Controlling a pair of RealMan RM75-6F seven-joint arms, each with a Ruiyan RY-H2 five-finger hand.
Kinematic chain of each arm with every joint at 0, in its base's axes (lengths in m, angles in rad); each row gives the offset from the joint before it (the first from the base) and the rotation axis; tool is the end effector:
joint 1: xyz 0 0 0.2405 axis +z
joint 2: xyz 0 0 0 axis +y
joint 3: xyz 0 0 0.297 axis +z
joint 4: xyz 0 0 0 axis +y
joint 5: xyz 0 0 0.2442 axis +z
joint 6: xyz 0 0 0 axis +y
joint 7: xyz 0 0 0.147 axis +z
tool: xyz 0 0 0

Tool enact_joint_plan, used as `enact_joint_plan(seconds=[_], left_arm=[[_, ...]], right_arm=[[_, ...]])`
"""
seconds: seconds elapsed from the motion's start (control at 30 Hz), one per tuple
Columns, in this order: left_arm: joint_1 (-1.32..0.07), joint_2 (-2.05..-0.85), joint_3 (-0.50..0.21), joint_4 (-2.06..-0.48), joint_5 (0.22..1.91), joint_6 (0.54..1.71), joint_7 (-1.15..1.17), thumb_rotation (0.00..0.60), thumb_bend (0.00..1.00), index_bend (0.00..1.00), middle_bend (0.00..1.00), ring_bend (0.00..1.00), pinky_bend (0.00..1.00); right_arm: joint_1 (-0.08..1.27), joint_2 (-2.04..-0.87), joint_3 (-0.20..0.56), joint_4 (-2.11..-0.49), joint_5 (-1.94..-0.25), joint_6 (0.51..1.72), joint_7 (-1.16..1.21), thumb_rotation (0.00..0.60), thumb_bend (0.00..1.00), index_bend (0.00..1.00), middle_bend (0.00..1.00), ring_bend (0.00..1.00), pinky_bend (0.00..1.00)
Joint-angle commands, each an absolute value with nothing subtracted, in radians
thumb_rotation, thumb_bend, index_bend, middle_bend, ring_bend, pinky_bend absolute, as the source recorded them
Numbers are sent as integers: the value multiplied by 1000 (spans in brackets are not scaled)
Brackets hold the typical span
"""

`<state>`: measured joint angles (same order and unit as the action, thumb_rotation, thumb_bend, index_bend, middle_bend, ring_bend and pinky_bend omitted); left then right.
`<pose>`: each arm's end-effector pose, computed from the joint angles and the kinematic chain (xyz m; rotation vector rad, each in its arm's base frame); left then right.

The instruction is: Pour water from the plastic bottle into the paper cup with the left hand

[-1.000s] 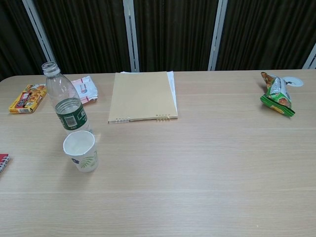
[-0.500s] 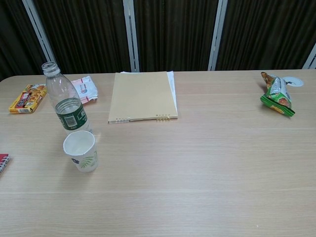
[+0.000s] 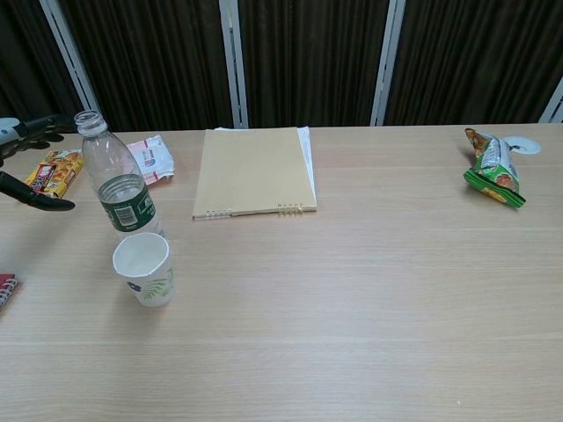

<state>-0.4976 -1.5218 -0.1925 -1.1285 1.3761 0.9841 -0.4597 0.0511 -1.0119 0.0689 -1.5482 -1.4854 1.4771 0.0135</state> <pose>-0.3306 0.3756 0.0073 -1.4485 -1.3586 -1.1384 -0.3894 -0.1833 0.1983 1.3826 -0.7971 0.7683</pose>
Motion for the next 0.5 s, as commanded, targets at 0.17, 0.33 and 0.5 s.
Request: enact_joint_plan(seconds=[0.17,0.33,0.5], left_arm=[[-529,-1605,-168,-1008,1375,947,-543,600,0,0,0,0,0],[-563,-1648,-158,-952,1397,921,-601,600,0,0,0,0,0],[-604,-1677,-145,-925,1424,885,-664,600,0,0,0,0,0]], right_arm=[[51,-1016,69,-1541,-1475,1470,16,600,0,0,0,0,0],[56,-1021,69,-1537,-1474,1462,9,600,0,0,0,0,0],[61,-1025,69,-1538,-1471,1454,-3,600,0,0,0,0,0]])
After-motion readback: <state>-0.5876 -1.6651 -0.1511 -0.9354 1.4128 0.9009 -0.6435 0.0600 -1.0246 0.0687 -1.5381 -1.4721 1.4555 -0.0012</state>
